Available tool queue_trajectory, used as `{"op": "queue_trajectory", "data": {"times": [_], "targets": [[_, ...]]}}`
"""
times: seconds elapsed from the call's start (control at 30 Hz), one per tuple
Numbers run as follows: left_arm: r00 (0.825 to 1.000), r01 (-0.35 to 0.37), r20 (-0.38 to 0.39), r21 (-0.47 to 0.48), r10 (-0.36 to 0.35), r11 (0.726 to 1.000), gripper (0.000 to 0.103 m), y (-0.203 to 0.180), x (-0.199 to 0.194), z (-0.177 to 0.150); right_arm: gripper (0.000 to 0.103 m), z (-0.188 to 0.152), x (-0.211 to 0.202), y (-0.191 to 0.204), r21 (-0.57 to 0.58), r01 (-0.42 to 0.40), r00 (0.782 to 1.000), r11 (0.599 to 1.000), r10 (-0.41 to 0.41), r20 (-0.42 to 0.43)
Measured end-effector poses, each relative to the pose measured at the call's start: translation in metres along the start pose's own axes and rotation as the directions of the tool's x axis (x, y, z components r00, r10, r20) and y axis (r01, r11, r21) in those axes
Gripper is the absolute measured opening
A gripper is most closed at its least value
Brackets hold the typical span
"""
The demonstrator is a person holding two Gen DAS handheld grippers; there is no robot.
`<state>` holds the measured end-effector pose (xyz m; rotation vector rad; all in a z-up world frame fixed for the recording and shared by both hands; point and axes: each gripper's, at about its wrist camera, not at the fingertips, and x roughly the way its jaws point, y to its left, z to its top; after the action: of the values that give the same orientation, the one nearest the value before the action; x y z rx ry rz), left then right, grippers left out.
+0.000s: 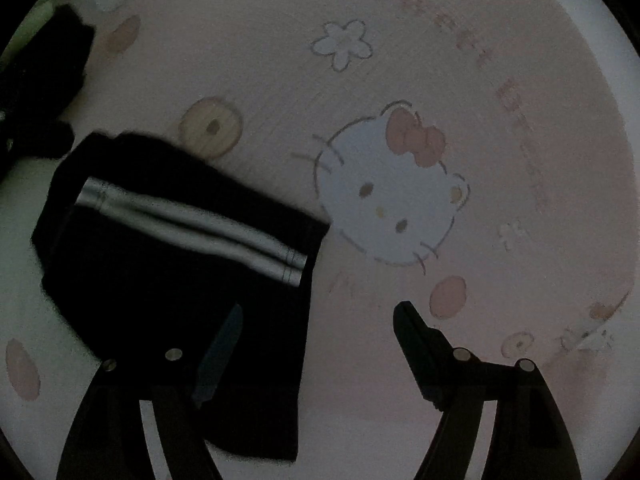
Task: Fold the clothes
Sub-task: 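Lay the black striped garment on the sheet and open both grippers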
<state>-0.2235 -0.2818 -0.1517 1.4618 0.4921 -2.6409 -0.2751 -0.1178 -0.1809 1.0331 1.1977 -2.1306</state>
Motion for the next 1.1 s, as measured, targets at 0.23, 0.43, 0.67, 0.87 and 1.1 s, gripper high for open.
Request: {"op": "queue_trajectory", "data": {"times": [0.23,0.43,0.67,0.87,1.1], "targets": [[0.998,-0.056,0.028,0.014,0.055,0.998,0.08,-0.012,-0.013,-0.029,0.077,-0.029,-0.025,0.001,0.127,-0.02,0.999,0.992,0.016,0.029],[0.997,-0.076,0.032,0.027,0.075,0.997,0.08,-0.029,-0.02,-0.045,0.077,-0.038,-0.038,0.013,0.234,-0.051,0.998,0.971,0.039,0.055],[0.999,-0.034,0.011,-0.05,0.035,0.998,0.08,-0.038,-0.01,-0.061,0.077,-0.055,-0.034,0.017,0.371,-0.05,0.997,0.927,0.024,0.073],[1.0,-0.004,0.004,-0.188,0.005,0.982,0.08,-0.03,0.001,-0.079,0.077,-0.074,-0.006,0.007,0.559,-0.243,0.968,0.793,0.238,0.083],[0.999,0.039,0.008,-0.303,-0.038,0.952,0.08,-0.02,0.009,-0.09,0.077,-0.075,-0.001,0.022,0.515,-0.217,0.972,0.829,0.235,0.031]]}}
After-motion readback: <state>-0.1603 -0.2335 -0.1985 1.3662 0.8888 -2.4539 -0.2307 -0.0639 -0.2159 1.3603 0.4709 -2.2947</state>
